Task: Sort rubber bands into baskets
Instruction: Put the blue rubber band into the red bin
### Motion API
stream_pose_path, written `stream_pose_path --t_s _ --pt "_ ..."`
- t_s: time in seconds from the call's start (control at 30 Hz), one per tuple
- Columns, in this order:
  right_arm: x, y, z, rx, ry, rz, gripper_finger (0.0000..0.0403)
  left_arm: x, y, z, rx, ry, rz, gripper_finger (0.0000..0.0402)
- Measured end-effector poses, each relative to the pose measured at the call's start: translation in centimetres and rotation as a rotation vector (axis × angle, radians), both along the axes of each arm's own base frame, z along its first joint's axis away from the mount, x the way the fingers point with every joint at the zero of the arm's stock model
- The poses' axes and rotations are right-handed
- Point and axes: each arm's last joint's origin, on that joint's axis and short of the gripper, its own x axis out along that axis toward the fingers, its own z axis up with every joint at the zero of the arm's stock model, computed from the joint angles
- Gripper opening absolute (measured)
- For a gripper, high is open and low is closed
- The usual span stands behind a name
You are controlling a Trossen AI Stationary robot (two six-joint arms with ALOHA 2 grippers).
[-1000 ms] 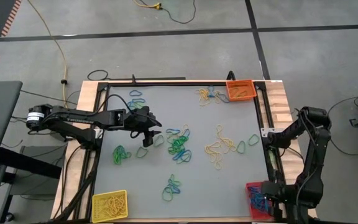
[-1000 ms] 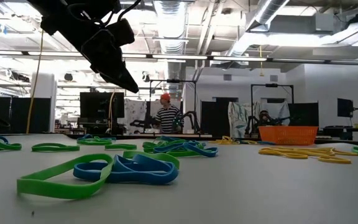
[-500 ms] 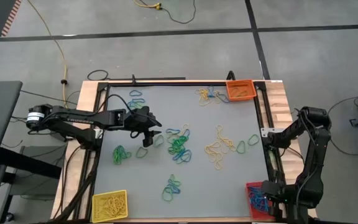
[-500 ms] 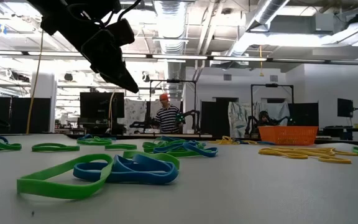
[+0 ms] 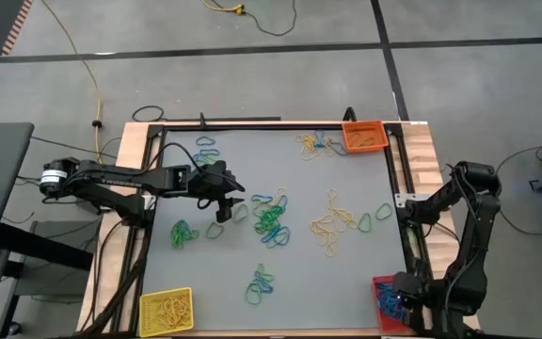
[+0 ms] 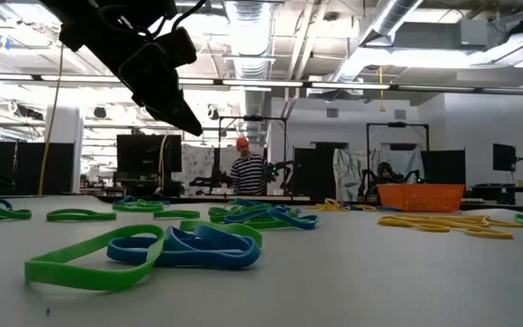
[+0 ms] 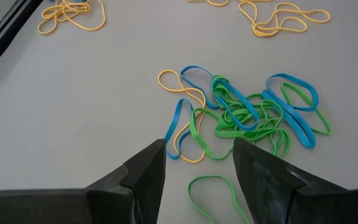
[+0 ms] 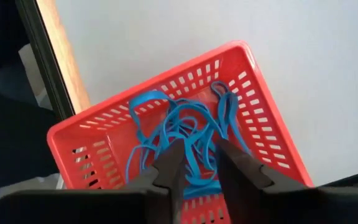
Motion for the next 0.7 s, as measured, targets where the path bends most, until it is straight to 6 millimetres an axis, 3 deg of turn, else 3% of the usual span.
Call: stream_pose_path --t_s 0.4,0.7 --pt "1.0 -0.1 0.3 -0.069 -0.189 0.052 0.0204 0.0 0.0 0.0 0.000 0.000 0.000 0.0178" --pt "4.8 0.1 0.7 -0.120 -0.338 0.164 0.0210 0.0 0.0 0.0 0.000 0.000 0.000 0.0178"
